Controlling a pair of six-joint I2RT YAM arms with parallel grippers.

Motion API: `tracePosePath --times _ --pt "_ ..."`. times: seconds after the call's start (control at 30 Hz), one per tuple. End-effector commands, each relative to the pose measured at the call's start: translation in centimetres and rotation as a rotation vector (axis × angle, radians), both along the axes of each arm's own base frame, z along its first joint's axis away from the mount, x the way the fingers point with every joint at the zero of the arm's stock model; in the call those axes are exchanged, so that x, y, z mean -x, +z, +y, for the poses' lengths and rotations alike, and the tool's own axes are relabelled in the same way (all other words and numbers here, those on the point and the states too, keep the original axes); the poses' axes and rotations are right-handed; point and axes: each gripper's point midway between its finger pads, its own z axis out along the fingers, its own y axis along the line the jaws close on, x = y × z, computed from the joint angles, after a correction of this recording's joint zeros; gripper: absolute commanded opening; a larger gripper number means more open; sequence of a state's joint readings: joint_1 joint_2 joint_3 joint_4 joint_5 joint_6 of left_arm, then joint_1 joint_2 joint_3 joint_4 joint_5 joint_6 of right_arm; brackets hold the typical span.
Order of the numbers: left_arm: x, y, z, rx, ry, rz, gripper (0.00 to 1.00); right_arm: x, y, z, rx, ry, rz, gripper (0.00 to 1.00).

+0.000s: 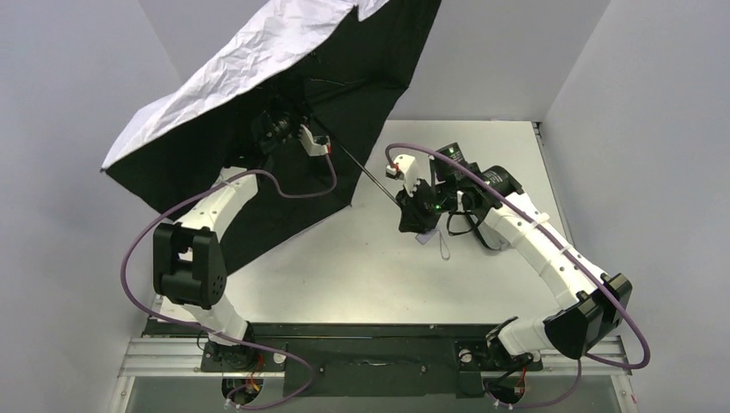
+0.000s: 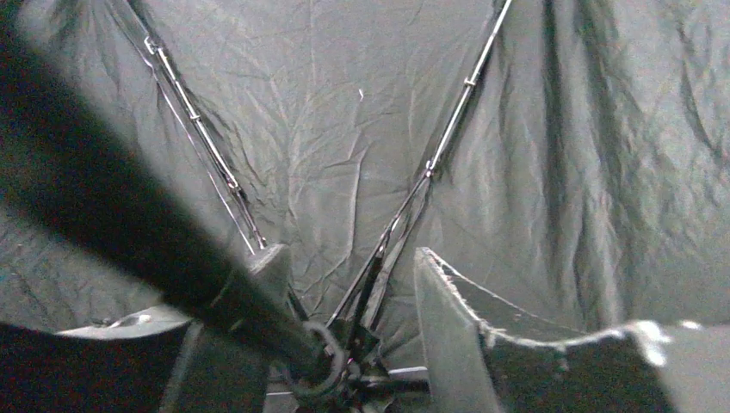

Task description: Open the umbrella

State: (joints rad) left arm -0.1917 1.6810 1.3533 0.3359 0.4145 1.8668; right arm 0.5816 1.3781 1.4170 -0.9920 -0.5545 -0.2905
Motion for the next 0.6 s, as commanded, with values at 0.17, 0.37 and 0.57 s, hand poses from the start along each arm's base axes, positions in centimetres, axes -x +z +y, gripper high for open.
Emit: tracePosePath --times 0.17,0.37,0.57 --pt "5.5 4.8 2.1 -0.017 0.022 -0.053 0.74 3.4 6.1 4.2 -0.382 0.01 0.176 0.0" --pt "11.3 0.2 -0.8 -0.13 -0.215 0.104 0.78 1.9 9.7 6.3 -0.541 -0.038 0.169 0.0" --pt "14.3 1.5 -1.0 -0.037 -0.27 0.139 0.79 0.7 12.0 7.4 -0.672 -0.088 0.162 0.0"
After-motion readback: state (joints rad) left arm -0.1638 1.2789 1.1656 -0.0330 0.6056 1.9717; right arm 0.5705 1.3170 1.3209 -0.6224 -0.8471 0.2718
